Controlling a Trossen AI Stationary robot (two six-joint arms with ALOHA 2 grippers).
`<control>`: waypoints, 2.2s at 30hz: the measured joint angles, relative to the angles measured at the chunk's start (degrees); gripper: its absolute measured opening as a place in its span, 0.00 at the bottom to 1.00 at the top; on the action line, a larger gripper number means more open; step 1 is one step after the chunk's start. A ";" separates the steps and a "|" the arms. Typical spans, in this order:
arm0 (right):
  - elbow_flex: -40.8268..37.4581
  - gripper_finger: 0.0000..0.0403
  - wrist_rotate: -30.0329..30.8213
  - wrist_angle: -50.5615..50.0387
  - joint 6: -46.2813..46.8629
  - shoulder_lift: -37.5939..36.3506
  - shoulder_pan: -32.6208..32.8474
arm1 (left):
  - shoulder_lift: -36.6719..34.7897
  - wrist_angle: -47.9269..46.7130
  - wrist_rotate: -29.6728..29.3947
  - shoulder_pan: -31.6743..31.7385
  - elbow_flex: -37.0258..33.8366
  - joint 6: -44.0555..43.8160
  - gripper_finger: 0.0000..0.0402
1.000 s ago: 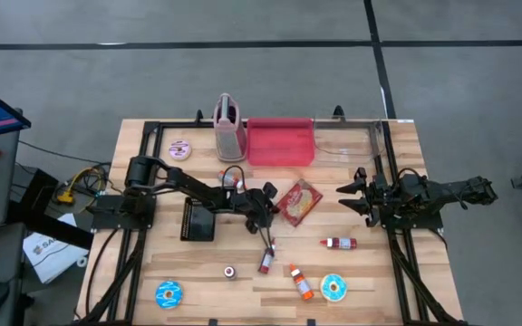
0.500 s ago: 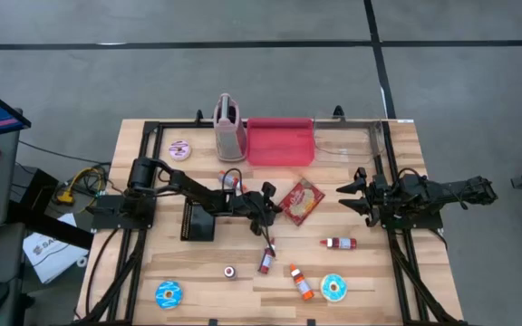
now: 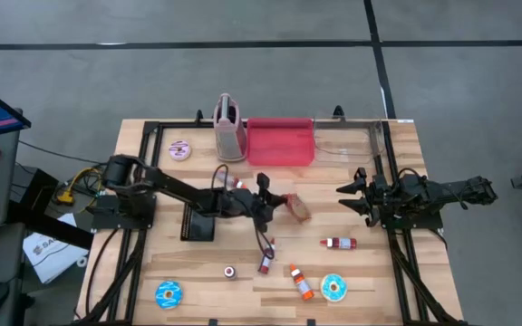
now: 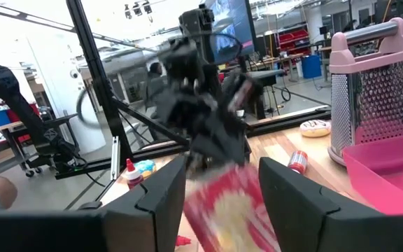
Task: Pick & Place Food Item
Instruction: Put the red popcorn bag into the pink bin
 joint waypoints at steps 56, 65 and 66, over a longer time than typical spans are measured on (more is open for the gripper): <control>0.00 0.43 0.04 -3.26 -0.03 0.00 -0.02 | 18.18 15.41 -30.08 18.15 27.21 13.10 0.00; 0.00 0.43 0.02 -3.26 0.43 0.00 0.00 | 18.14 13.95 -30.00 19.59 27.21 9.52 0.00; 0.00 0.43 0.04 -3.26 0.43 0.00 0.00 | 18.14 12.58 -29.68 19.79 27.21 8.35 0.00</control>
